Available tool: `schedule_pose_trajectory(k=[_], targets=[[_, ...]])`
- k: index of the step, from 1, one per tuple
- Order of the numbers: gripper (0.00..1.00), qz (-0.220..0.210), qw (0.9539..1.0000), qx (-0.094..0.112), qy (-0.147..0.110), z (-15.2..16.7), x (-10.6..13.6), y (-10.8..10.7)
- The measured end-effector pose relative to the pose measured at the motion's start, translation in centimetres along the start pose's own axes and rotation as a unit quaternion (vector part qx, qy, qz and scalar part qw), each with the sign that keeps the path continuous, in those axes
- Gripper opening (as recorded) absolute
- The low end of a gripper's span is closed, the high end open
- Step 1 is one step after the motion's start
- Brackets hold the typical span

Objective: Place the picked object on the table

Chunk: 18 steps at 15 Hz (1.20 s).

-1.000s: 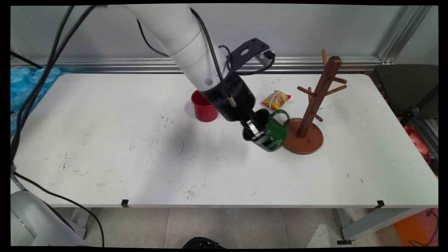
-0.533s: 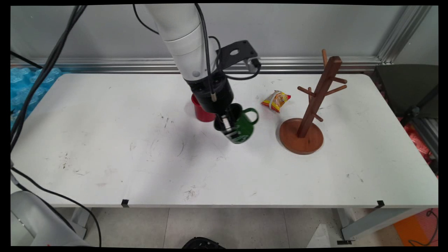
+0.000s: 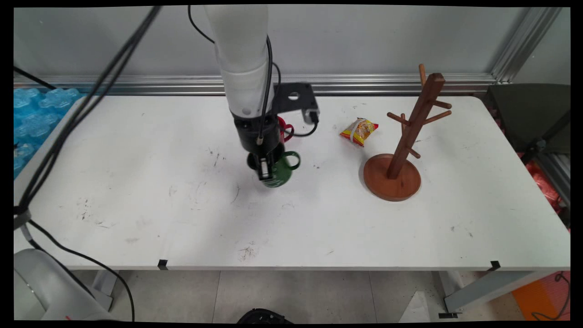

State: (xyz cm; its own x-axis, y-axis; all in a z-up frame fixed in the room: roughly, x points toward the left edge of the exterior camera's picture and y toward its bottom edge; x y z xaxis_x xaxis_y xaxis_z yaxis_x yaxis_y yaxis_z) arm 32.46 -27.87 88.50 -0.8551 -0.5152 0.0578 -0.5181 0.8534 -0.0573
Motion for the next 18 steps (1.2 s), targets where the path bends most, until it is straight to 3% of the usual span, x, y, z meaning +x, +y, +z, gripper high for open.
schedule_pose_trajectory(k=[8,14,15,18], targets=[[0.00,0.020,0.9973,0.023,-0.067,4.9,1.3,-0.2],[0.00,0.029,0.9955,0.029,-0.085,6.9,2.5,0.5],[1.00,0.031,0.9954,0.029,-0.085,7.2,2.7,0.6],[1.00,0.035,0.9956,0.026,-0.084,7.8,3.1,1.1]])
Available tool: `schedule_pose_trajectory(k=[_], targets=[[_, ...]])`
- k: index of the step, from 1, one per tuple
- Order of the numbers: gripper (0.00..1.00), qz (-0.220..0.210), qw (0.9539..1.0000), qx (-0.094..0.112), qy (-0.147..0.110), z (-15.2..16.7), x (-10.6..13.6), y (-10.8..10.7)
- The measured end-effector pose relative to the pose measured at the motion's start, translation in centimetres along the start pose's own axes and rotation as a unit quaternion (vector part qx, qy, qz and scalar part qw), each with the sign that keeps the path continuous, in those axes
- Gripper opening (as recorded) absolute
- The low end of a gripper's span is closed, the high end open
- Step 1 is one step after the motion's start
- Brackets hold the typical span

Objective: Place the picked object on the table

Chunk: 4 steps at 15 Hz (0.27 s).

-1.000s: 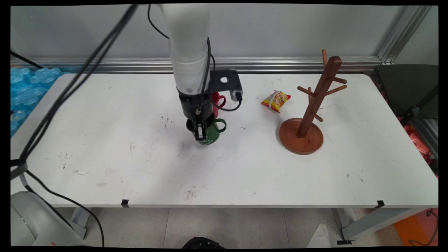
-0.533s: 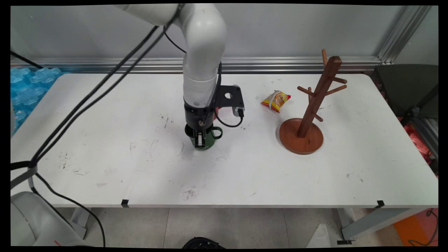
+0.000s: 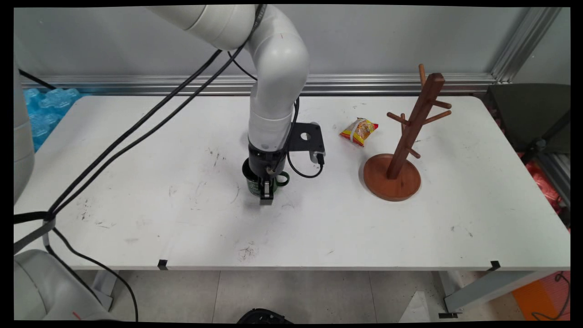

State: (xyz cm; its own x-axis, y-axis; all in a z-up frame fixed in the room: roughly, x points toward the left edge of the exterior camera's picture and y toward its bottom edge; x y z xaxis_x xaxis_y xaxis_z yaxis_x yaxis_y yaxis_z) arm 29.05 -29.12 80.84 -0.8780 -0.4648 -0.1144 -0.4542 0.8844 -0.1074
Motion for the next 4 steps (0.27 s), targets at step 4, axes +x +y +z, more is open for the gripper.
schedule_pose_trajectory(k=[4], targets=[[1.00,-0.001,1.0000,-0.002,0.009,-0.12,0.21,0.17]])
